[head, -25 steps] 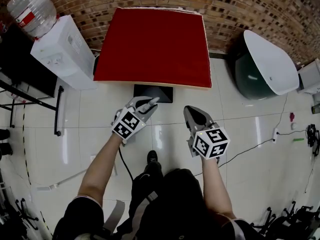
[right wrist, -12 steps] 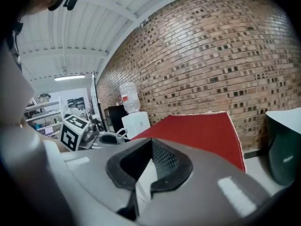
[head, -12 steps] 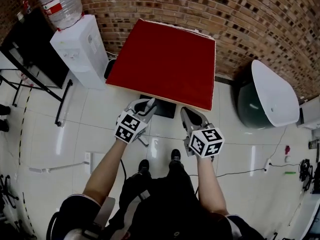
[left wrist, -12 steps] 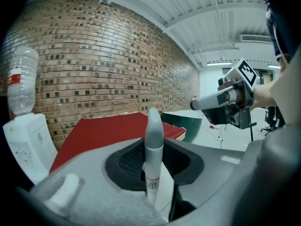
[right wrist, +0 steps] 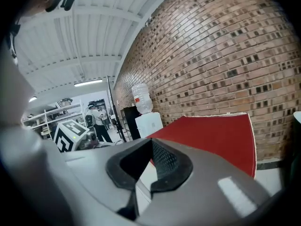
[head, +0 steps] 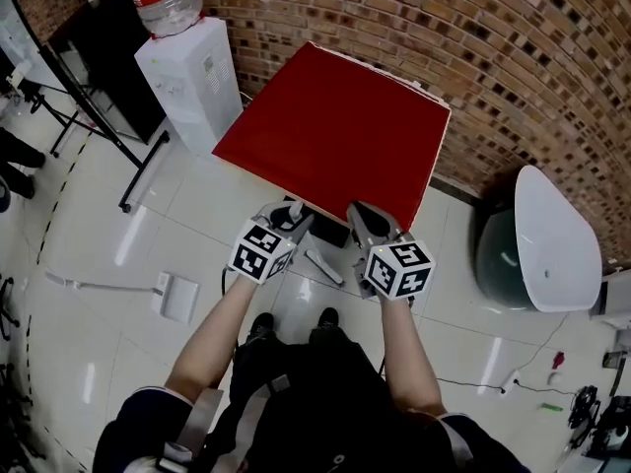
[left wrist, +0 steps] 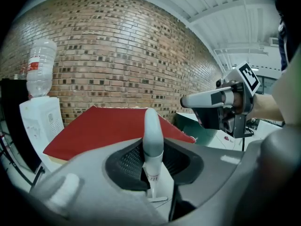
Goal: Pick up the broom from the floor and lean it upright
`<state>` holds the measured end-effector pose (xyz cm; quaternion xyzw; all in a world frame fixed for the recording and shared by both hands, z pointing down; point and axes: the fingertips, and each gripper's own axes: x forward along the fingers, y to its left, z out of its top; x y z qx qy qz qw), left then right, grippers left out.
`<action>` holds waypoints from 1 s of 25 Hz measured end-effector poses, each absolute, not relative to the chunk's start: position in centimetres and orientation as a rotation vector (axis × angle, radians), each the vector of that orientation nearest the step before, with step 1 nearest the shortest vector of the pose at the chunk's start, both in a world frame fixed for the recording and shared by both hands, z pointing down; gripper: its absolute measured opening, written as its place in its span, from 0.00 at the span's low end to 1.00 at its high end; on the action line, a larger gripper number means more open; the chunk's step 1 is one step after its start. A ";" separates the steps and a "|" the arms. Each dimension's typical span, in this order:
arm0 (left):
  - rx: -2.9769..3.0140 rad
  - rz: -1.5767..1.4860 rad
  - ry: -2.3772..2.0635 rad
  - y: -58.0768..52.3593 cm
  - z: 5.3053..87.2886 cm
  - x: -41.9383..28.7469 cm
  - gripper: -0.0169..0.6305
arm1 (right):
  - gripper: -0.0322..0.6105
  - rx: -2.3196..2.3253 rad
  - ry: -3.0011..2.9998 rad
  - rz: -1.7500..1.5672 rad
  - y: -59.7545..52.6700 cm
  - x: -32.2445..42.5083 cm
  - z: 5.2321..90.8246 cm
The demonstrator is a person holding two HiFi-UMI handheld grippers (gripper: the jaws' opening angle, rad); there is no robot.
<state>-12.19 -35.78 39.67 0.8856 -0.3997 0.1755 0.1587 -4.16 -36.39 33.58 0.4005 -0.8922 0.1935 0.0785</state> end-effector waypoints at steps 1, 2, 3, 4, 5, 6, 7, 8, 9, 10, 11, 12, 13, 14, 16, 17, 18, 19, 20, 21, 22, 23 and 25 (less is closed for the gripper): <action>2.529 0.500 -1.149 -35.9 39.5 -11.6 0.18 | 0.06 1.189 -2.679 0.579 -36.7 -3.8 33.5; 2.529 0.497 -1.154 -36.0 39.3 -11.0 0.18 | 0.06 1.181 -2.687 0.580 -37.0 -3.4 33.3; 2.529 0.495 -1.159 -36.1 39.0 -10.4 0.17 | 0.06 1.175 -2.695 0.582 -37.2 -3.0 33.1; 2.529 0.494 -1.164 -36.1 38.6 -9.9 0.17 | 0.06 1.171 -2.702 0.585 -37.5 -2.6 33.0; 2.527 0.495 -1.170 -36.0 38.3 -9.4 0.17 | 0.06 1.169 -2.710 0.591 -37.7 -2.3 32.8; 2.522 0.500 -1.176 -36.0 38.0 -9.0 0.17 | 0.06 1.169 -2.718 0.596 -37.9 -1.9 32.7; 2.515 0.507 -1.184 -36.0 37.7 -8.7 0.17 | 0.06 1.168 -2.728 0.601 -38.1 -1.7 32.5; 2.505 0.514 -1.191 -36.0 37.4 -8.5 0.17 | 0.06 1.167 -2.738 0.604 -38.3 -1.5 32.3; 2.493 0.520 -1.199 -36.1 37.2 -8.4 0.17 | 0.06 1.164 -2.748 0.605 -38.4 -1.4 32.1; 2.482 0.524 -1.208 -36.1 37.0 -8.4 0.17 | 0.06 1.158 -2.757 0.606 -38.5 -1.4 32.0; 2.471 0.525 -1.218 -36.3 36.9 -8.5 0.17 | 0.06 1.151 -2.765 0.607 -38.5 -1.5 31.9; 2.459 0.526 -1.229 -36.4 36.8 -8.7 0.17 | 0.06 1.144 -2.772 0.609 -38.5 -1.6 31.8; 2.448 0.530 -1.239 -36.6 36.8 -8.9 0.17 | 0.06 1.138 -2.777 0.611 -38.3 -1.7 31.9; 2.437 0.537 -1.247 -36.8 36.9 -9.1 0.17 | 0.06 1.135 -2.780 0.613 -38.2 -1.7 31.9; 2.421 0.557 -1.251 -37.1 37.3 -9.3 0.17 | 0.06 1.138 -2.779 0.614 -38.1 -1.3 32.0; 2.415 0.572 -1.250 -37.4 37.7 -9.3 0.17 | 0.06 1.145 -2.777 0.615 -38.1 -1.0 32.0; 2.407 0.587 -1.248 -37.6 38.2 -9.3 0.17 | 0.06 1.155 -2.773 0.615 -38.2 -0.6 32.0; 2.397 0.599 -1.247 -37.9 38.9 -9.3 0.17 | 0.06 1.165 -2.767 0.616 -38.2 -0.1 32.1; 2.388 0.603 -1.251 -38.1 39.5 -9.3 0.17 | 0.06 1.175 -2.759 0.617 -38.3 0.4 32.3; 2.383 0.596 -1.260 -38.5 39.9 -9.3 0.17 | 0.06 1.183 -2.750 0.618 -38.3 0.8 32.4; 2.384 0.585 -1.273 -39.0 40.1 -9.3 0.17 | 0.06 1.191 -2.742 0.620 -38.4 1.3 32.6; 2.390 0.573 -1.289 -39.6 40.1 -9.3 0.17 | 0.06 1.200 -2.733 0.622 -38.5 1.8 32.8; 2.406 0.543 -1.324 -40.8 40.1 -9.2 0.18 | 0.06 1.217 -2.717 0.627 -38.7 2.7 33.1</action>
